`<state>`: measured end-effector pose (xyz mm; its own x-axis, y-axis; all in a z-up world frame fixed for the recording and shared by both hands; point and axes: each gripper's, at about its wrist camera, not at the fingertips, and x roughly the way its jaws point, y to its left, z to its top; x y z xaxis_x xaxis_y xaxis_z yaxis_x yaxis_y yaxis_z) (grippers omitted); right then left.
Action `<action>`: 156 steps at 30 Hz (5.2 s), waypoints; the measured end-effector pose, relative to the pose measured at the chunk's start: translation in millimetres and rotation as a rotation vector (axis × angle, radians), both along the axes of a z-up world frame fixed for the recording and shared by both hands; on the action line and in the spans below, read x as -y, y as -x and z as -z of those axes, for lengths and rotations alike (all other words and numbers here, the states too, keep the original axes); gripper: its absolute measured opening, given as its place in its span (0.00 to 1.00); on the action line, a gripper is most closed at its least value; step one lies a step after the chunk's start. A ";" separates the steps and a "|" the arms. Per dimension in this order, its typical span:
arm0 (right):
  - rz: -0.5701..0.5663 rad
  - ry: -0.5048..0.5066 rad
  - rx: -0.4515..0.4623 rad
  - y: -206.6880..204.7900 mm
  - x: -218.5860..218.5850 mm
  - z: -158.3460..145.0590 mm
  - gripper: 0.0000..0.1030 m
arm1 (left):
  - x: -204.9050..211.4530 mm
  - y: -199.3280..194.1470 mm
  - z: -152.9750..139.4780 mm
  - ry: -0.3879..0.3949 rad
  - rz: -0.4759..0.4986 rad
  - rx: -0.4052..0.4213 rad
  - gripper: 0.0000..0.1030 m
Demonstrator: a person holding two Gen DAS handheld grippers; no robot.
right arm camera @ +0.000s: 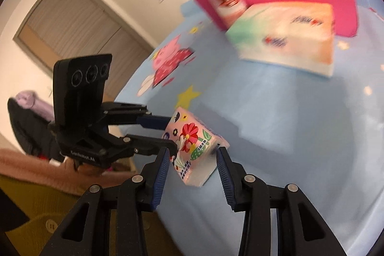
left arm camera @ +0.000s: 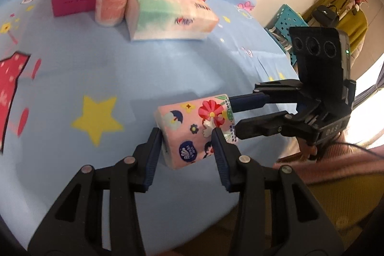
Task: Organize soft objects
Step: 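Lift the pink floral tissue pack with the right gripper, then carry the floral tissue pack over the pink box with the right gripper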
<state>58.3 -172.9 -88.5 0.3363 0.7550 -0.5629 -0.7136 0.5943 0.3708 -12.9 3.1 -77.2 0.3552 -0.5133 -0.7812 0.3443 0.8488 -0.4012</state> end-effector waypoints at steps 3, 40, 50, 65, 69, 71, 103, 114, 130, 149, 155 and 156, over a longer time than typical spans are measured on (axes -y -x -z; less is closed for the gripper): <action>0.045 -0.005 0.015 -11.0 5.7 -5.1 0.41 | 5.2 -13.1 -0.5 -0.011 -0.008 0.007 0.44; 0.156 -0.025 0.075 -13.5 18.4 -21.0 0.36 | 16.5 -30.3 -16.4 -0.070 -0.035 0.036 0.38; 0.195 -0.032 0.054 -27.4 31.0 -20.4 0.36 | 24.8 -45.2 -9.8 -0.071 -0.038 0.029 0.38; 0.206 -0.030 0.041 -31.2 30.0 -11.9 0.37 | 24.3 -43.4 -8.3 -0.063 -0.033 0.027 0.37; 0.211 -0.027 0.051 -29.2 30.0 -14.0 0.37 | 24.7 -42.0 -16.8 -0.061 -0.033 0.049 0.37; 0.216 -0.026 0.067 -26.9 30.0 -18.1 0.37 | 24.6 -42.5 -21.6 -0.055 -0.031 0.059 0.37; 0.227 -0.060 0.207 -23.3 43.3 -71.0 0.37 | 33.7 -62.9 -67.8 -0.075 -0.022 0.199 0.37; 0.233 -0.066 0.239 -22.0 47.0 -82.6 0.37 | 35.3 -72.6 -76.2 -0.080 -0.023 0.224 0.37; 0.229 -0.068 0.260 -26.6 48.1 -91.8 0.37 | 35.1 -79.8 -81.2 -0.085 -0.029 0.239 0.37; 0.232 -0.061 0.286 -29.1 49.5 -100.6 0.37 | 35.6 -89.5 -86.1 -0.090 -0.033 0.256 0.37; 0.238 -0.061 0.295 -28.8 49.9 -103.1 0.37 | 35.6 -92.5 -89.6 -0.093 -0.034 0.266 0.37; 0.239 -0.061 0.298 -28.8 49.6 -103.9 0.37 | 35.8 -93.0 -89.9 -0.094 -0.034 0.267 0.37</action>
<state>87.0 -222.5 15.4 0.6489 0.6645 -0.3708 -0.6392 0.7403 0.2081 80.2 -32.7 12.6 0.5709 -0.4272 -0.7012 0.3978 0.8910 -0.2189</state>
